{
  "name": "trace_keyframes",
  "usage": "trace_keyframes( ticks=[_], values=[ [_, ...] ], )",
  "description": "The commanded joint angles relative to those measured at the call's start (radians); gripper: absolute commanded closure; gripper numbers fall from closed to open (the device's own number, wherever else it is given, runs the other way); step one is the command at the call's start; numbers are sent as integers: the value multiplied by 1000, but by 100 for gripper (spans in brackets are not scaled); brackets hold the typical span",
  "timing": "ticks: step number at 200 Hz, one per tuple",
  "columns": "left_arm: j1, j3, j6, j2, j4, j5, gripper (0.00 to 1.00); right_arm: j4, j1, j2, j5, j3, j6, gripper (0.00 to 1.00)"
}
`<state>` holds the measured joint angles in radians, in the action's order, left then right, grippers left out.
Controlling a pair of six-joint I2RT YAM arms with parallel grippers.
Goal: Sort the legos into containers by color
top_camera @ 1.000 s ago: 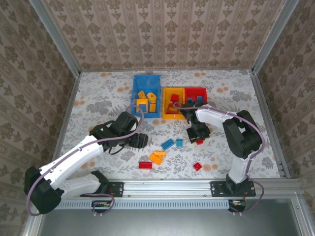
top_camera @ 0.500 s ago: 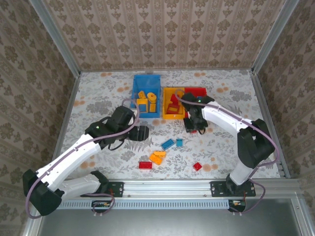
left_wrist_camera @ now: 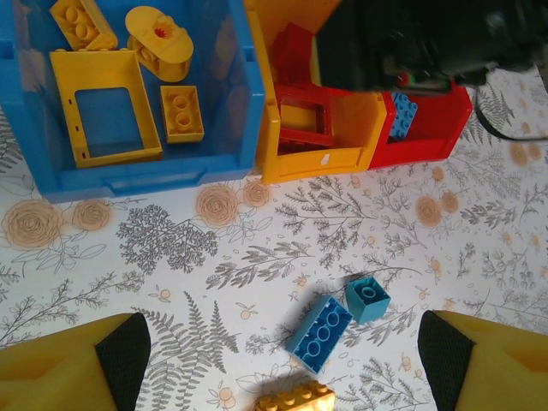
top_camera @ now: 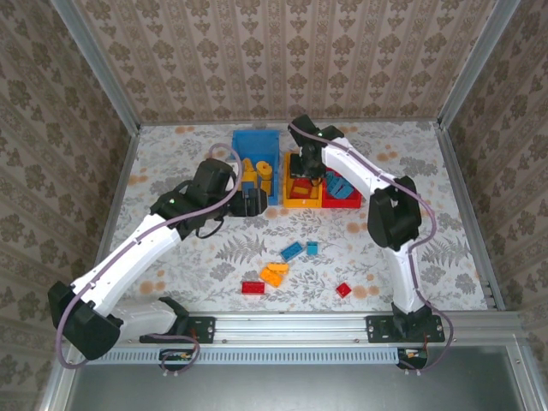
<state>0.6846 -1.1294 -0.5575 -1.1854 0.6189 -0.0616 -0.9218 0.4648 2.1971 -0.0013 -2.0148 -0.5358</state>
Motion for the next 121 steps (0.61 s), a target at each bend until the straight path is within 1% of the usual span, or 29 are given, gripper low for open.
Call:
trace_keyframes(
  ticks=[1,20,37,45,63,76,106,121],
  values=[
    [-6,-31,-2,-2,-15,-19,15,-34,-21,77,-53,-123,-25,71],
    [-5,-30,2,-2,-10,-23,15,-33,-25,137,-69,-203,-22,69],
    [-5,-25,1,-2,-4,-24,15,-52,-29,183,-74,-266,-25,65],
    [-5,-20,1,-2,-2,-26,15,-58,-33,196,-79,-280,-34,61],
    [-5,-18,0,-5,-2,-36,15,-52,-40,198,-83,-276,-49,49],
    [-6,-17,3,-8,3,-43,15,-41,-41,183,-83,-263,-50,45],
    [-5,-9,15,-9,13,-46,15,-32,-43,139,-85,-256,-49,43],
    [-5,-8,21,-8,20,-47,15,-26,-40,96,-80,-242,-46,46]
  ],
)
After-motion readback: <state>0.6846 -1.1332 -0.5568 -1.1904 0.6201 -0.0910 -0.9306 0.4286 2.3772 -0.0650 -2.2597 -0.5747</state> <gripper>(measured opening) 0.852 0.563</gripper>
